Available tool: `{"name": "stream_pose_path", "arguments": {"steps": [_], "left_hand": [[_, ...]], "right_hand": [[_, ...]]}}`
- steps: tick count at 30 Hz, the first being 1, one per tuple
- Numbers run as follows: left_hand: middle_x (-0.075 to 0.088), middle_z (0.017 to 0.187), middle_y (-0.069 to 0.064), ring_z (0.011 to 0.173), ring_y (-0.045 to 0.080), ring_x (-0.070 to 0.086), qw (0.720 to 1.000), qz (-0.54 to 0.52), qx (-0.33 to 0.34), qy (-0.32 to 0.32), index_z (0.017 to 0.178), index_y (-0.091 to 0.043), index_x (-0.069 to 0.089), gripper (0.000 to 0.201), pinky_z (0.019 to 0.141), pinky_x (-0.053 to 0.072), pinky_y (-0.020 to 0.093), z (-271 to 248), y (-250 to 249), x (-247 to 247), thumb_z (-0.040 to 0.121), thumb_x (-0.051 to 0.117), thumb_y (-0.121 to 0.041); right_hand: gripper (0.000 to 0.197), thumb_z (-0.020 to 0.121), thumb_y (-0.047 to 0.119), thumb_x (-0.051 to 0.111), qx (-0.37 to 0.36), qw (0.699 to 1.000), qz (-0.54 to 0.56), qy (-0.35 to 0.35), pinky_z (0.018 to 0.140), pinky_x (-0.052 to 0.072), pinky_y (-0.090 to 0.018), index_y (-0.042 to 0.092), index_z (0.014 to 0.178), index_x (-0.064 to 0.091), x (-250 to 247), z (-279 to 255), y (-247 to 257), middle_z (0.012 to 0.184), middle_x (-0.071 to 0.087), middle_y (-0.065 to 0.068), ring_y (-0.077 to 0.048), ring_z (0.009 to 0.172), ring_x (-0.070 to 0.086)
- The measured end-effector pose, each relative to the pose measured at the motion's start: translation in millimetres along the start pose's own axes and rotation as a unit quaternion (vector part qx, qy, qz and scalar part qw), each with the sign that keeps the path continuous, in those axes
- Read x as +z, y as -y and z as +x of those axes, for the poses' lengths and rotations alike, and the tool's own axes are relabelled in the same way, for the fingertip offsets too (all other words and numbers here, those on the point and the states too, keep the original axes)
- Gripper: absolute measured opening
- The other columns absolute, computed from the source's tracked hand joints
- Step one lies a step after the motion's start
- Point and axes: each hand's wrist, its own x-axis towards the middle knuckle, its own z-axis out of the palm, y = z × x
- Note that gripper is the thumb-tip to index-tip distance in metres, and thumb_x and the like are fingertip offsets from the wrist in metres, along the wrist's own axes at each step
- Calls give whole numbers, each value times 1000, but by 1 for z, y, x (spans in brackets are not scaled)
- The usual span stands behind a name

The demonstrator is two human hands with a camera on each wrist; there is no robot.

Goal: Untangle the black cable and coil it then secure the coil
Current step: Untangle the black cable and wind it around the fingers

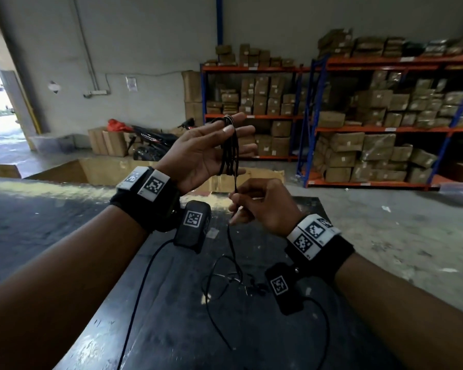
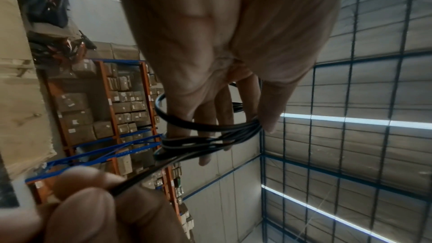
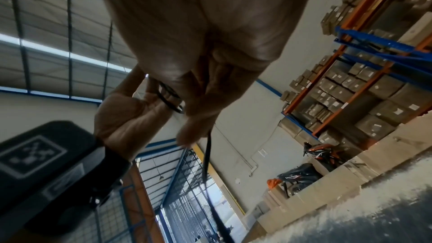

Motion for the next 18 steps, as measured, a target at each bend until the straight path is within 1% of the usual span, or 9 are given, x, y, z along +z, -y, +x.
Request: {"name": "stream_pose_path", "arguments": {"steps": [2,3,4,5,7,10,13,15,18], "left_hand": [[60,147,15,132,42,59,1000,-2,-6,-6,151,-12,47,42,108,36,76,4,0,-1,109,42,-17],[60,147,15,132,41,59,1000,-12,-7,-9,151,-13,48,42,108,34,77,6,0,-1,110,42,-18],[60,147,16,132,41,59,1000,-24,-6,-11,150,-14,48,42,109,32,78,6,1,-2,110,42,-20],[60,147,16,133,41,59,999,-38,-3,-14,151,-14,47,42,109,32,78,7,1,-3,110,42,-22],[59,148,15,134,40,58,998,-70,6,-8,154,-16,43,45,108,38,74,5,2,-5,110,40,-25],[60,147,15,132,39,60,990,-136,22,23,155,-19,39,46,103,47,68,1,-1,-4,110,36,-26],[59,147,14,132,39,59,982,-177,18,68,149,-20,46,43,101,50,68,-7,-6,-1,107,37,-27],[57,147,14,133,39,58,979,-174,-3,106,148,-19,47,44,99,50,68,-18,-4,3,105,38,-26],[60,144,15,128,41,61,974,-157,-66,149,152,-17,43,49,99,51,68,-38,16,4,104,41,-23]], "right_hand": [[13,93,17,70,-41,993,-111,-11,50,55,-37,5,89,74,0,6,-5,76,79,-9,-25,52,70],[13,93,20,70,-53,990,-128,-8,54,56,-44,8,88,74,1,8,-7,72,78,-3,-30,57,71],[15,94,20,68,-56,992,-115,-2,58,54,-46,7,89,73,2,9,-8,68,76,-2,-33,60,69],[18,96,19,65,-52,995,-85,5,59,54,-42,5,90,73,3,9,-10,66,72,-2,-32,61,66],[26,101,22,58,-19,999,19,25,61,53,-30,3,90,73,10,0,-15,65,63,-5,-25,63,60],[34,103,30,51,75,973,205,79,59,51,-30,5,89,68,27,-23,-29,65,57,-5,-20,60,58],[43,99,41,48,148,945,263,126,50,34,-30,9,76,63,38,-37,-53,53,47,-1,-15,44,45],[47,102,41,46,150,954,226,125,47,24,-29,9,73,63,37,-40,-66,46,40,1,-12,37,34],[48,104,39,45,150,981,64,103,42,23,-24,7,76,66,26,-33,-73,47,40,-2,-10,36,31]]}}
